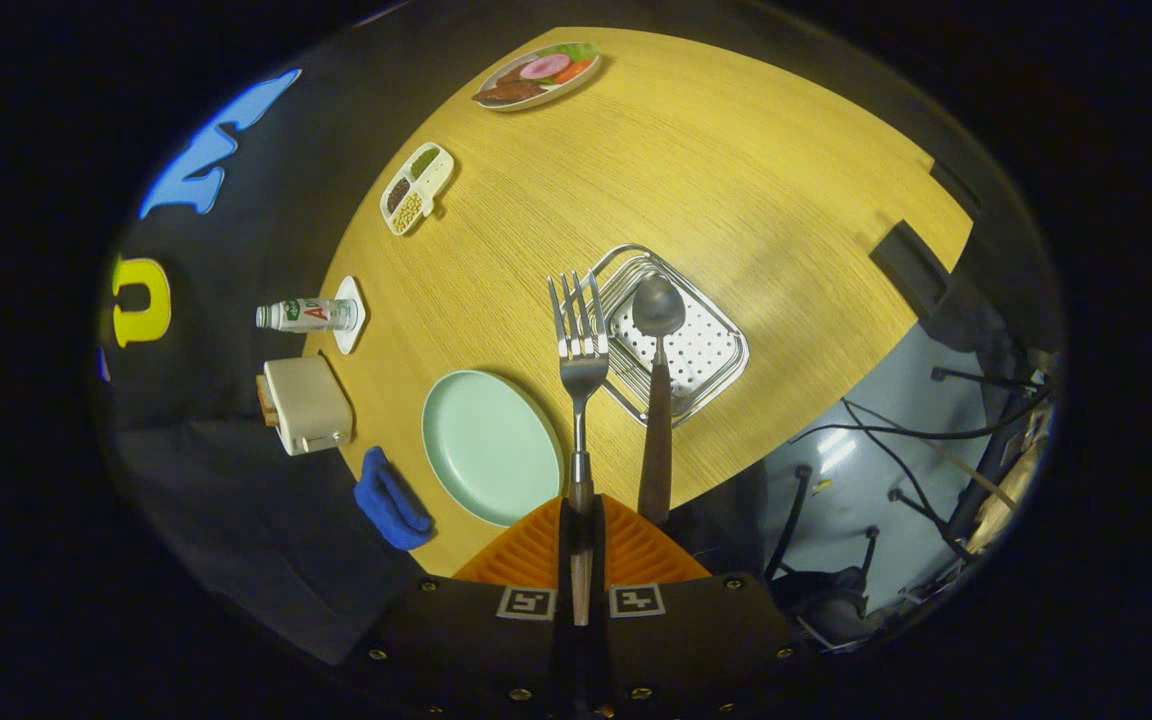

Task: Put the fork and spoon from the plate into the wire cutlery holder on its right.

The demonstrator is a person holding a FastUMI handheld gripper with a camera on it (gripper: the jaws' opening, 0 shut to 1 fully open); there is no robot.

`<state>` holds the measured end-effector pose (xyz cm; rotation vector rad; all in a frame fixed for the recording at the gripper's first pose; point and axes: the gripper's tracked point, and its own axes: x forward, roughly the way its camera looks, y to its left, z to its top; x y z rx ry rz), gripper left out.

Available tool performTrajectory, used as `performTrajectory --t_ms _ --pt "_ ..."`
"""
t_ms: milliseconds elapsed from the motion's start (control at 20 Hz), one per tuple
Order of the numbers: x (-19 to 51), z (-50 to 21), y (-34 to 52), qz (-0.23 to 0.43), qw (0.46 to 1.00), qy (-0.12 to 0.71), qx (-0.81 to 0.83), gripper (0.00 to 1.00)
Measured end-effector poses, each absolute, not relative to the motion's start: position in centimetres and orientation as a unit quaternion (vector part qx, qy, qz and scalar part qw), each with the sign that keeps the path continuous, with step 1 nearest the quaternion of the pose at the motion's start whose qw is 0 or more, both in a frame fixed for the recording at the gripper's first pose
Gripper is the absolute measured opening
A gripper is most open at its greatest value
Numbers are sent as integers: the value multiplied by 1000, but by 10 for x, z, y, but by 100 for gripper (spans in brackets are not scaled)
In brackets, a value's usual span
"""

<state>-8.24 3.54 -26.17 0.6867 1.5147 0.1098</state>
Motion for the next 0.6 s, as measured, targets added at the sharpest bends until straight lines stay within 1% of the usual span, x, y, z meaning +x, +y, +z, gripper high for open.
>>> performTrajectory --t_ms 250,500,600 --pt "-75 -266 31 33 650 676 346 5" --pt "-70 -266 26 21 639 676 365 5" --pt "-70 -265 27 20 634 677 372 7"
